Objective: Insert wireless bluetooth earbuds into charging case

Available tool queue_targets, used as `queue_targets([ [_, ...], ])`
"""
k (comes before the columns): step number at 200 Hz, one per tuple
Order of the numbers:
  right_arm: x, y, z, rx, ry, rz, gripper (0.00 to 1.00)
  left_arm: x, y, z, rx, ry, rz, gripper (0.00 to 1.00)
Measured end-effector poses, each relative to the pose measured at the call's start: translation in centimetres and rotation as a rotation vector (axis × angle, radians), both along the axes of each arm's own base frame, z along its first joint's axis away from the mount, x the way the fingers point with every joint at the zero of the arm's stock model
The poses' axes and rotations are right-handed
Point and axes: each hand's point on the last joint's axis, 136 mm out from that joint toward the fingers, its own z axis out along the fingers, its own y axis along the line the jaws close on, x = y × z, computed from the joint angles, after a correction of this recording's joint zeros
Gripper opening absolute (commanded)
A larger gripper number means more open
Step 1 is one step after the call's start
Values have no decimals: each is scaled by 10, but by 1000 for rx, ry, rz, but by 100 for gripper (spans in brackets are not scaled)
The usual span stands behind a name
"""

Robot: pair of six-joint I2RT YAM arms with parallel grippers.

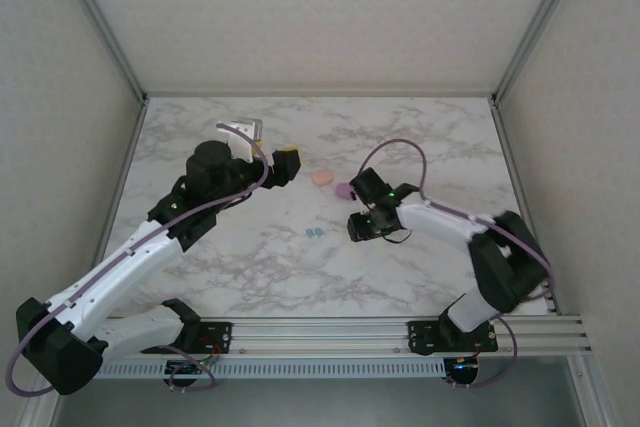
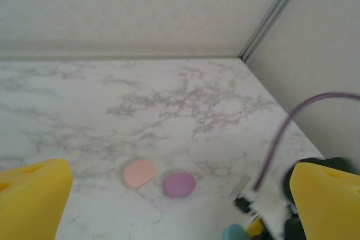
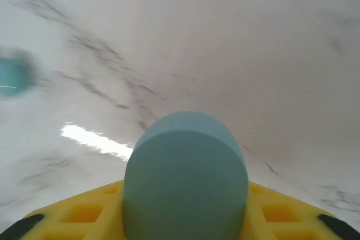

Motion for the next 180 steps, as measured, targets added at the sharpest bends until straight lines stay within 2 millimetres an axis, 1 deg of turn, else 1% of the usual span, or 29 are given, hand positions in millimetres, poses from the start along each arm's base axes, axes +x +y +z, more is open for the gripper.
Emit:
queue_targets([
  [17,4,9,54,138,-170,53,38,3,-1,-5,-6,43,-4,95],
  [18,5,11,62,158,-196,65,38,2,-1,-6,-8,47,-7,95],
  [21,5,11,70,176,-226,76,38,2,-2,-6,-11,53,-13,95],
  [22,5,13,76,193,-243,83,38,2,-3,-6,-11,55,-15,94],
  [30,3,16,105,262,-342,126,38,0,-6,-6,-25,68,-37,94],
  [31,3,16,105,262,-342,126,38,0,-7,-6,-28,70,-40,93],
  [33,2,16,116,285,-380,143,38,-1,-8,-6,-33,75,-50,93],
  [36,0,17,123,304,-407,156,38,-3,-11,-5,-40,79,-64,93],
  [37,0,17,128,316,-425,163,38,-3,-11,-5,-42,81,-67,92],
  [38,0,17,128,316,-425,163,38,-3,-11,-5,-42,81,-67,92],
  [42,-3,17,142,342,-475,189,38,-5,-14,-4,-53,90,-86,92],
  [53,-8,19,166,388,-570,246,37,-10,-24,-2,-87,112,-141,90],
  [63,-12,21,181,409,-628,294,37,-14,-34,2,-116,129,-194,89],
  [78,-13,24,189,409,-672,348,36,-20,-48,7,-155,155,-270,88],
  [96,-13,28,188,391,-681,402,36,-30,-66,12,-179,177,-358,86],
  [113,-13,33,188,384,-686,441,35,-39,-80,13,-190,201,-429,83],
  [125,-12,35,190,384,-688,457,35,-43,-86,13,-191,214,-462,80],
  [137,-13,38,191,387,-689,474,35,-46,-93,13,-186,227,-490,75],
  [153,-12,39,193,391,-696,478,35,-49,-103,9,-166,246,-519,72],
  [180,-12,42,197,407,-709,490,34,-51,-115,-4,-141,300,-551,71],
])
